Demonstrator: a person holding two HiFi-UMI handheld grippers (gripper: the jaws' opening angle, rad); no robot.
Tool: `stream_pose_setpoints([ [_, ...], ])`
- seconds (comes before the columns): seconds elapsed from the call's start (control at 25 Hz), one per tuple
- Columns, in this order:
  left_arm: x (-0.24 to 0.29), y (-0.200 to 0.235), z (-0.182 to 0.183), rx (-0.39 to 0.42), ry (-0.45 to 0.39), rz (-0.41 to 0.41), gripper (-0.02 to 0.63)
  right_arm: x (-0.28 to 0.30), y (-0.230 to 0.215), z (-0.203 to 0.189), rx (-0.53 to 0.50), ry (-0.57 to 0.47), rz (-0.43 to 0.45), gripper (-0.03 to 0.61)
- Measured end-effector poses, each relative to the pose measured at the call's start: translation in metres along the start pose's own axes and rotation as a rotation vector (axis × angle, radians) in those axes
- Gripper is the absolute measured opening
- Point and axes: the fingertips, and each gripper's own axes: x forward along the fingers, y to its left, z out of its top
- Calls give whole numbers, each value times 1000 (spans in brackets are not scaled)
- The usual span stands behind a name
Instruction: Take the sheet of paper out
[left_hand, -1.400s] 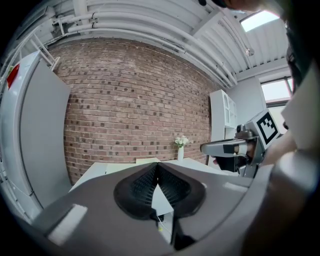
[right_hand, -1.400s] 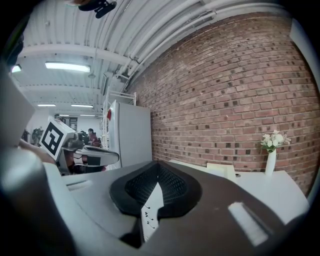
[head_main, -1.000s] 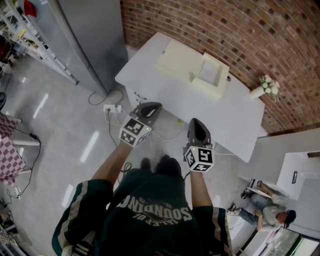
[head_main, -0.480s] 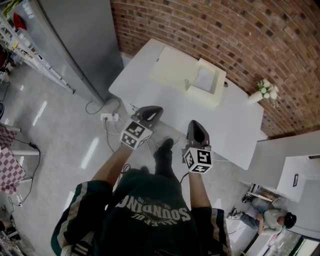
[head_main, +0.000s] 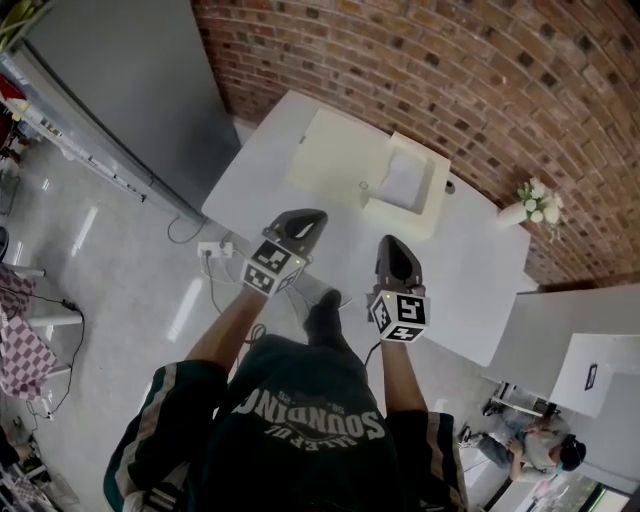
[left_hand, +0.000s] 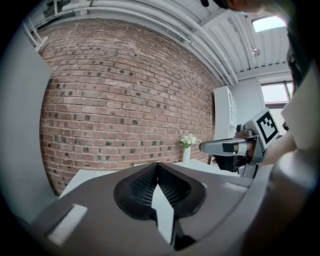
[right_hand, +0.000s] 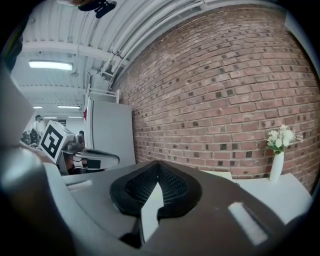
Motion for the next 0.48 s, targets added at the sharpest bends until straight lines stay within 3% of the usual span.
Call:
stream_pose_setpoints([
  [0.48,113,34,35,-9,28,-7,11,73,-97,34,16,-5,-9,0],
])
